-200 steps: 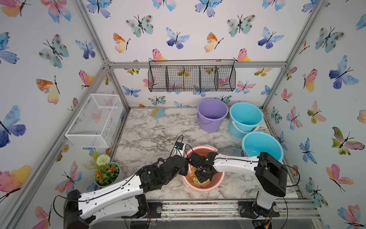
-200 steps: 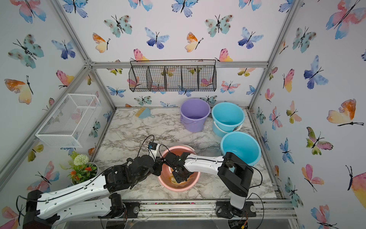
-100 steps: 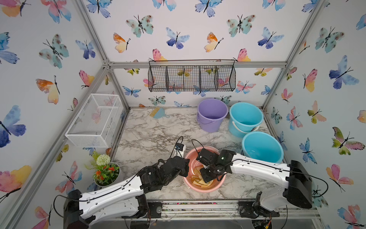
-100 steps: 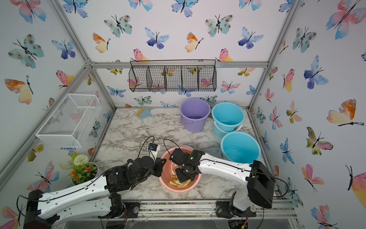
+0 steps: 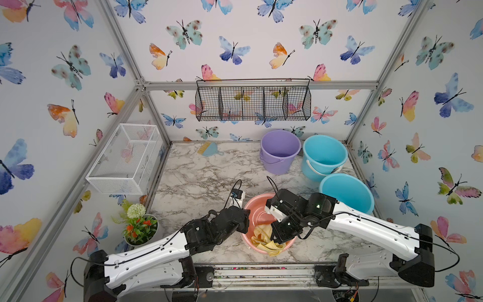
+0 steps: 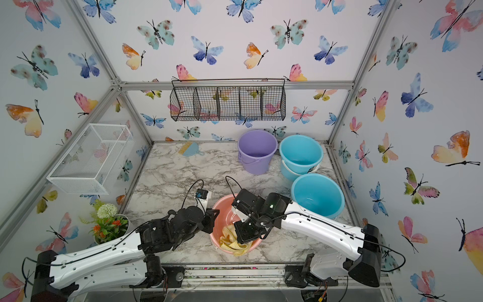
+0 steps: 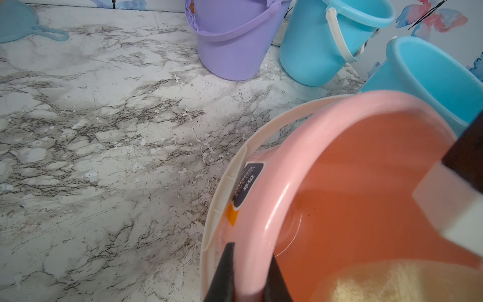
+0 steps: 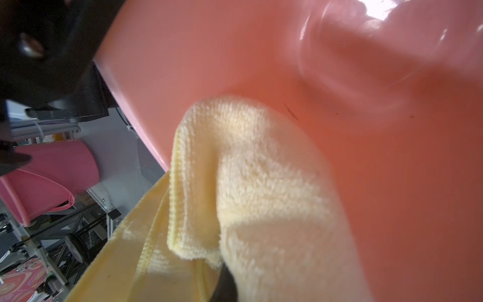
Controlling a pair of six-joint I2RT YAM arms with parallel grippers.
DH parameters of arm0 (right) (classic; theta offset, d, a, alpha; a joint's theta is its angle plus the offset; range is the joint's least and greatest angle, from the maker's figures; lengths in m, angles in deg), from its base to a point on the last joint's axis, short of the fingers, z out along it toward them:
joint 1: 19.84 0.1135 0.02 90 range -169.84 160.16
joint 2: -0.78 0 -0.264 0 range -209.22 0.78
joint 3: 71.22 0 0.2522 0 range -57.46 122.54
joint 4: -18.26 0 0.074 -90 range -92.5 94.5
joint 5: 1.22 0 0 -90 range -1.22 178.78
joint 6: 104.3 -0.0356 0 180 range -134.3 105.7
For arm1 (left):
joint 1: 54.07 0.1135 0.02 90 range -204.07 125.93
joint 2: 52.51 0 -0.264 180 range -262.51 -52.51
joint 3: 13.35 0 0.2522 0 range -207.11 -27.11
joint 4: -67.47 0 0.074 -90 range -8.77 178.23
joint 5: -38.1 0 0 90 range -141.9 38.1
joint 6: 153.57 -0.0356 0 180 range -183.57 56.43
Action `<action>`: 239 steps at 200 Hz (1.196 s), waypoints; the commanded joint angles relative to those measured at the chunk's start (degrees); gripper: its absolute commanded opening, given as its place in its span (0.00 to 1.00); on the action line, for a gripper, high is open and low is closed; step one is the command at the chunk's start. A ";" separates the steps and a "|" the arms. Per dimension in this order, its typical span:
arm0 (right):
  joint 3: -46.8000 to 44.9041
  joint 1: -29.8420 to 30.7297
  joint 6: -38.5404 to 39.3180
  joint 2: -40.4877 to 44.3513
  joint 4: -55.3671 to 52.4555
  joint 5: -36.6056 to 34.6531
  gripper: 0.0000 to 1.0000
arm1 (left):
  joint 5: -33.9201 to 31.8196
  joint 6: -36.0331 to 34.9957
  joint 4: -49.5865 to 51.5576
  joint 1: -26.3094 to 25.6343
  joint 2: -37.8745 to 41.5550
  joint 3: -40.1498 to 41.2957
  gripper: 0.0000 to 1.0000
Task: Wipe the inside of the bucket with a cloth
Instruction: Wipe the dirt from the inside of the bucket.
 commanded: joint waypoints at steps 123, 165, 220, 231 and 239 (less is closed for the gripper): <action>-10.15 0.18 1.24 -16.10 18.33 2.21 0.01 | 0.56 -1.02 -0.43 -0.04 0.64 -0.83 0.00; -9.61 0.18 1.03 -22.78 18.12 -3.04 0.01 | 0.70 -0.95 -0.08 -0.11 0.91 -0.81 0.00; -8.06 0.17 -0.20 -28.59 15.57 -12.36 0.02 | 0.89 -0.45 -0.03 -0.02 1.34 -0.56 0.00; -7.56 0.13 -0.28 -28.95 14.75 -13.43 0.01 | 0.90 -0.31 -0.03 -0.03 1.44 -0.64 0.00; -7.27 0.13 -0.21 -29.16 14.16 -14.37 0.01 | 0.85 -0.31 0.10 -0.07 1.49 -0.64 0.00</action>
